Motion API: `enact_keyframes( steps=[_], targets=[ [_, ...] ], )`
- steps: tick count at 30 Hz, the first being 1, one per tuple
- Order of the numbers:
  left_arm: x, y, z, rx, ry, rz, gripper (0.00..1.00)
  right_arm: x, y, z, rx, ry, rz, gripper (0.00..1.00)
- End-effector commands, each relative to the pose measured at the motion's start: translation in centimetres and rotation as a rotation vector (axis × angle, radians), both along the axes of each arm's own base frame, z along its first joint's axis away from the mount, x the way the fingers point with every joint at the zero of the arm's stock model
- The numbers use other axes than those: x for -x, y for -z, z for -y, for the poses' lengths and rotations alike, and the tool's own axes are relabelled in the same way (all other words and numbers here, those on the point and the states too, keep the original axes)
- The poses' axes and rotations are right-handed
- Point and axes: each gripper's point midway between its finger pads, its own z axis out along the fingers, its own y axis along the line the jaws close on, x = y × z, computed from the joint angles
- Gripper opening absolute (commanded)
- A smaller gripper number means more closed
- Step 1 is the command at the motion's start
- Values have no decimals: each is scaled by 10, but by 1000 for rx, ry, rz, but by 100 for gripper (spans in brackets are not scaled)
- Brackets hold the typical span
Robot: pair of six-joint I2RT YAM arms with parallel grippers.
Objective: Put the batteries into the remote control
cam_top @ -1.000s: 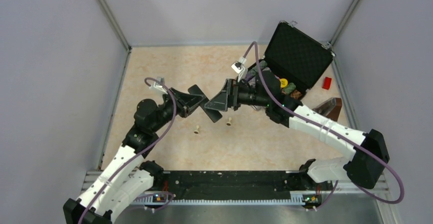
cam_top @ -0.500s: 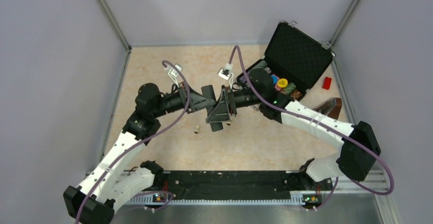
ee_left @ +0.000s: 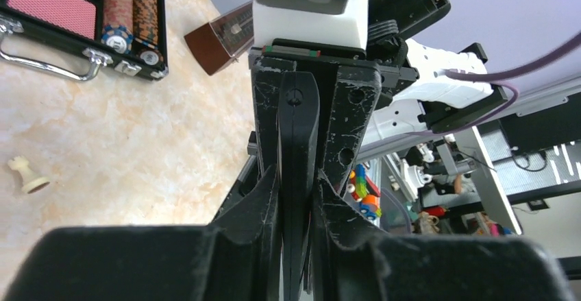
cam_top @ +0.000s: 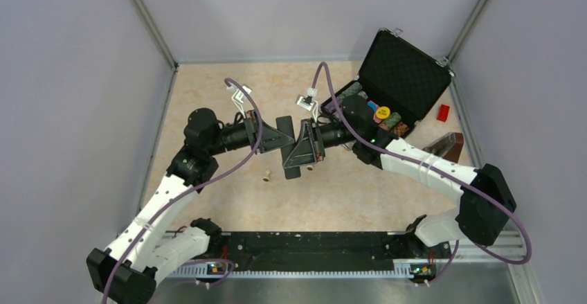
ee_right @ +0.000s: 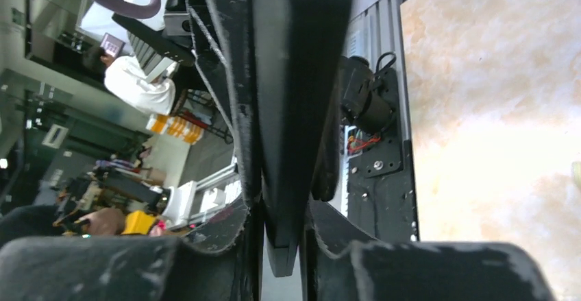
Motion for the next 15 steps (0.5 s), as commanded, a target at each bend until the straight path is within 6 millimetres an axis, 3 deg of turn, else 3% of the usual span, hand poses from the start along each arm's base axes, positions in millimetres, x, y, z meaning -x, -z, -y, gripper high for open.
enact_keyframes(
  steps=[1,6,9,11,15],
  targets=[
    [2,-26,-2,26,4,106,31,-6,-11,1,-39,8,31,12],
    [-7,-23,-14,-32,-114,152,97,-20,-2,0,3,77,6,2],
    [-24,-14,-35,-128,-290,152,99,-38,18,1,87,176,-20,0],
    [-41,-2,-63,-231,-480,124,99,-57,39,5,180,270,-25,0],
    [-55,18,-126,-392,-819,69,99,-104,115,42,601,544,41,0]
  ],
)
